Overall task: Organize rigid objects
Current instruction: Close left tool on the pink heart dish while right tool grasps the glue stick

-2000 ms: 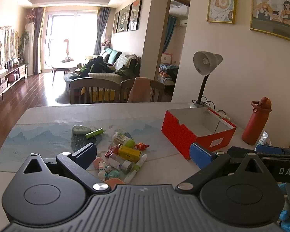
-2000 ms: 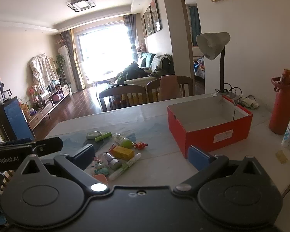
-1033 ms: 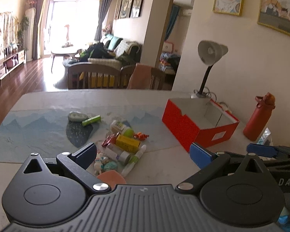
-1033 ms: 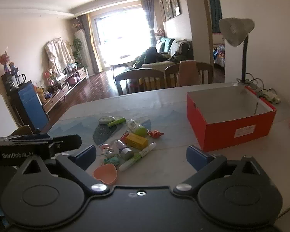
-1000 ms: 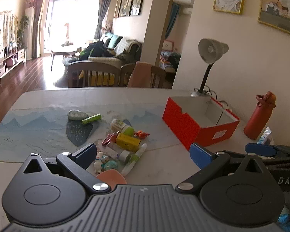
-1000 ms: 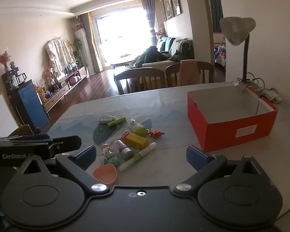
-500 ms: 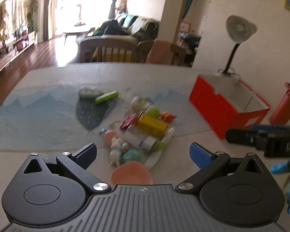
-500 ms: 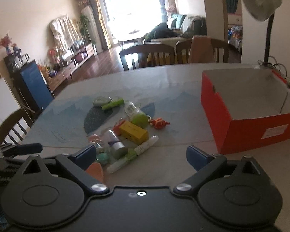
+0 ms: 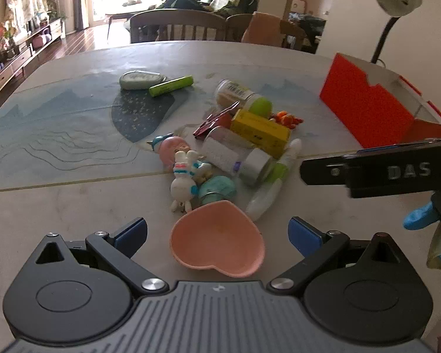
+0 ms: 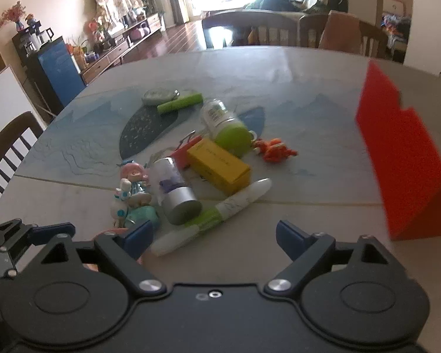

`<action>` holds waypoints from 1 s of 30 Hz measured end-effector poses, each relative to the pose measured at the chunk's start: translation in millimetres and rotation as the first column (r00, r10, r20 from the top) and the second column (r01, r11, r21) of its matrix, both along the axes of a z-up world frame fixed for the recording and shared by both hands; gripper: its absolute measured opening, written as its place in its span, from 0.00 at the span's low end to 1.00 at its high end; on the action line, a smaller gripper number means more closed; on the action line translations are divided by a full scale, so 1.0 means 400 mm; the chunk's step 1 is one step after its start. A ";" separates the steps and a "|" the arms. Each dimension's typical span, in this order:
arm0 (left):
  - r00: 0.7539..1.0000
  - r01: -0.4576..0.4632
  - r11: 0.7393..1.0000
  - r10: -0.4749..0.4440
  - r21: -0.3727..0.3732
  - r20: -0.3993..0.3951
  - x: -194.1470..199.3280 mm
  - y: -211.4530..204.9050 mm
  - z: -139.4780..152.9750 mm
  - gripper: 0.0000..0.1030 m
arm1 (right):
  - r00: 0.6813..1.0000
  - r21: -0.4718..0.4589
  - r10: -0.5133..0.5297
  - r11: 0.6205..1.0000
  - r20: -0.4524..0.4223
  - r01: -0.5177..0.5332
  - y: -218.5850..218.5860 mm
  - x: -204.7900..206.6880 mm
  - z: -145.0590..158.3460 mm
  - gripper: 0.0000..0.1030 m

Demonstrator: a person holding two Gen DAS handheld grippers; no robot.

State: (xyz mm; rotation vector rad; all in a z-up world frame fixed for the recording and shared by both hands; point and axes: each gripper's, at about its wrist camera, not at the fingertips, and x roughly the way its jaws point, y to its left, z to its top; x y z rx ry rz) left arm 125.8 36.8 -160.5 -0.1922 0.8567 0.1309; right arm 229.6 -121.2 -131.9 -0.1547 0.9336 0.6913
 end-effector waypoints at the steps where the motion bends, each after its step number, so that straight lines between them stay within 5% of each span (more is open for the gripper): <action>1: 1.000 0.000 1.000 0.000 -0.001 0.001 0.003 0.001 -0.005 0.99 | 1.000 -0.007 -0.003 1.000 -0.007 0.003 0.010 0.006 -0.009 0.86; 20: 0.999 -0.001 0.999 0.002 0.052 -0.032 0.031 -0.022 -0.063 0.91 | 0.999 -0.152 0.032 0.988 0.007 -0.031 0.103 0.031 -0.103 0.72; 30: 1.000 0.003 0.998 -0.001 0.058 -0.031 0.028 -0.025 -0.069 0.76 | 0.998 -0.168 0.009 0.986 0.062 0.002 0.080 0.027 -0.098 0.40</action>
